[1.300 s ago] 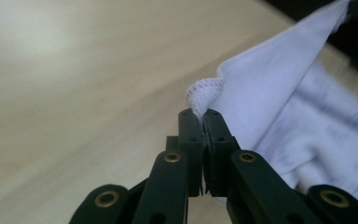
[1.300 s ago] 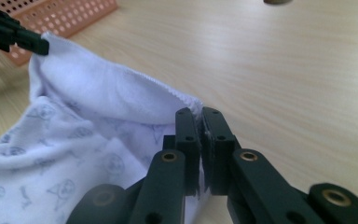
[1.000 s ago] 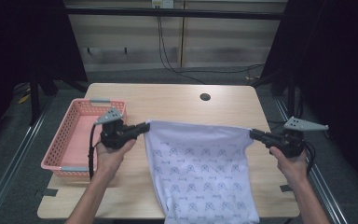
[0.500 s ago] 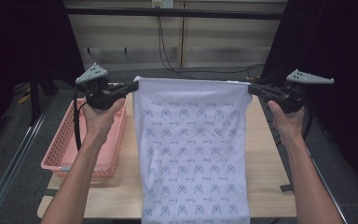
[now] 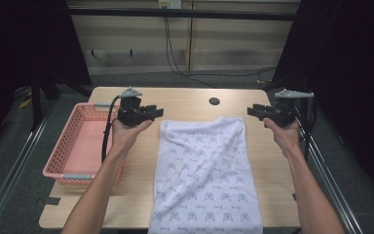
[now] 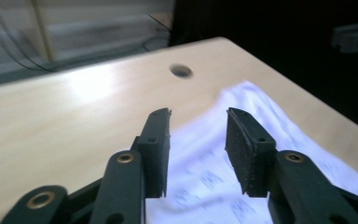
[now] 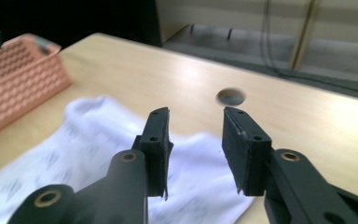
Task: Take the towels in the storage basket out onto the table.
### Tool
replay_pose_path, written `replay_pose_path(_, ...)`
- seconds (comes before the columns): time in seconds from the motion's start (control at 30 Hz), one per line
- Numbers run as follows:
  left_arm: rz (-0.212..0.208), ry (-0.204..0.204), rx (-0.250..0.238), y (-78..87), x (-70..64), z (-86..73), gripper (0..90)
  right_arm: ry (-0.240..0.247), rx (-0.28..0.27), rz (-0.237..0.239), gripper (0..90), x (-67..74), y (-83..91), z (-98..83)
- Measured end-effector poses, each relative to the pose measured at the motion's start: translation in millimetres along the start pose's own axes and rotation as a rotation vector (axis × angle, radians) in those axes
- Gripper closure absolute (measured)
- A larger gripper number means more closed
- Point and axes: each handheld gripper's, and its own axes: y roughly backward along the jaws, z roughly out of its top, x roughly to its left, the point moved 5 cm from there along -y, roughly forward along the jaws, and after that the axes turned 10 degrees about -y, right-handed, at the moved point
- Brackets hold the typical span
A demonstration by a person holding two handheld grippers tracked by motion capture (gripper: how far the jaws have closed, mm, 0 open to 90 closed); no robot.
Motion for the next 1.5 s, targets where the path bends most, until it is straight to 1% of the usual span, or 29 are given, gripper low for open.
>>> replay_pose_path(0.03,-0.023,-0.002,0.009,-1.6,-8.6,-5.0,63.1,0.006,0.005,0.004,60.5,4.1,2.6,-5.7)
replay_pose_path(0.07,-0.046,-0.002,0.01,-2.2,-15.7,-9.1,63.3,0.01,0.015,0.031,60.5,9.4,5.9,-13.9)
replay_pose_path(0.1,-0.046,-0.002,0.01,-2.2,-15.7,-9.1,64.9,0.01,0.015,0.031,60.5,9.4,5.9,-13.9)
replay_pose_path(0.13,-0.055,-0.014,0.023,-2.3,-27.3,-18.5,66.2,0.029,0.044,0.049,60.2,18.7,12.3,-30.5)
replay_pose_path(0.17,-0.087,-0.01,0.019,-1.5,-35.4,-26.0,67.1,0.029,0.046,0.061,60.2,22.1,15.0,-37.0)
replay_pose_path(0.2,-0.087,-0.01,0.019,-1.5,-35.4,-26.0,68.5,0.024,0.07,0.083,60.3,27.2,18.9,-49.6)
replay_pose_path(0.23,-0.126,-0.019,0.056,0.2,-47.7,-42.2,69.7,0.026,0.074,0.088,60.6,31.8,23.5,-61.9)
replay_pose_path(0.37,-0.192,-0.016,0.088,6.3,-72.6,-77.1,75.1,0.016,0.117,0.136,60.6,45.1,32.7,-97.6)
replay_pose_path(0.4,-0.191,-0.045,0.126,7.0,-78.6,-86.8,75.4,0.017,0.146,0.152,60.4,49.4,34.3,-107.6)
replay_pose_path(0.43,-0.184,-0.056,0.169,9.0,-84.7,-98.2,75.8,0.03,0.165,0.147,60.5,53.8,36.3,-116.9)
replay_pose_path(0.5,-0.206,-0.058,0.191,15.5,-93.0,-112.1,75.7,0.037,0.201,0.154,60.0,63.2,40.2,-136.0)
replay_pose_path(0.53,-0.206,-0.058,0.191,15.5,-93.0,-112.1,75.3,0.047,0.204,0.149,60.0,66.6,42.1,-141.6)
replay_pose_path(0.57,-0.201,-0.075,0.215,20.9,-98.1,-122.0,75.3,0.047,0.204,0.149,60.0,66.6,42.1,-141.6)
replay_pose_path(0.6,-0.202,-0.078,0.236,27.2,-103.3,-134.5,72.9,0.071,0.241,0.158,61.0,77.7,47.6,-159.7)
replay_pose_path(0.7,-0.199,-0.088,0.248,32.9,-107.5,-150.4,71.4,0.112,0.306,0.14,63.6,86.4,50.4,-183.0)
replay_pose_path(0.8,-0.174,-0.138,0.301,26.8,-107.3,-159.5,69.0,0.117,0.337,0.124,64.4,86.6,46.3,-190.5)
replay_pose_path(0.93,-0.164,-0.153,0.312,27.7,-106.2,-162.8,70.4,0.139,0.353,0.081,64.7,81.4,38.3,-191.8)
replay_pose_path(0.97,-0.164,-0.153,0.312,27.7,-106.2,-162.8,70.3,0.151,0.361,0.071,64.3,80.0,38.2,-192.8)
replay_pose_path(1.03,-0.155,-0.122,0.302,32.4,-104.2,-165.9,70.5,0.153,0.381,0.061,64.5,77.6,38.4,-196.5)
replay_pose_path(1.1,-0.138,-0.105,0.306,37.4,-102.4,-167.8,69.8,0.129,0.39,0.065,62.1,75.6,43.3,-199.2)
replay_pose_path(1.17,-0.162,-0.111,0.309,45.5,-105.3,-171.9,68.1,0.116,0.395,0.058,62.0,76.8,46.4,-200.9)
replay_pose_path(1.27,-0.168,-0.12,0.308,50.9,-110.6,-174.9,62.7,0.17,0.411,0.047,63.7,81.2,52.4,-204.7)
replay_pose_path(1.3,-0.168,-0.12,0.309,52.7,-112.6,-175.7,62.7,0.172,0.419,0.048,65.5,82.6,54.8,-206.1)
replay_pose_path(1.33,-0.169,-0.111,0.302,52.9,-113.9,-176.2,62.6,0.178,0.434,0.052,73.2,83.7,59.7,-208.1)
replay_pose_path(1.37,-0.169,-0.111,0.302,52.9,-113.9,-176.2,62.1,0.178,0.434,0.052,73.2,83.7,59.7,-208.1)
replay_pose_path(1.4,-0.202,-0.1,0.303,55.1,-117.9,-177.3,61.7,0.142,0.453,0.068,82.7,83.0,68.3,-211.9)
replay_pose_path(1.43,-0.202,-0.1,0.303,55.1,-117.9,-177.3,61.7,0.136,0.462,0.071,85.5,81.8,71.3,-212.9)
replay_pose_path(1.47,-0.226,-0.109,0.312,58.2,-122.6,-178.8,62.2,0.123,0.471,0.078,87.1,81.2,75.4,-214.9)
replay_pose_path(1.5,-0.221,-0.103,0.319,59.5,-124.3,-179.3,63.4,0.127,0.478,0.094,87.7,81.8,77.8,-216.2)
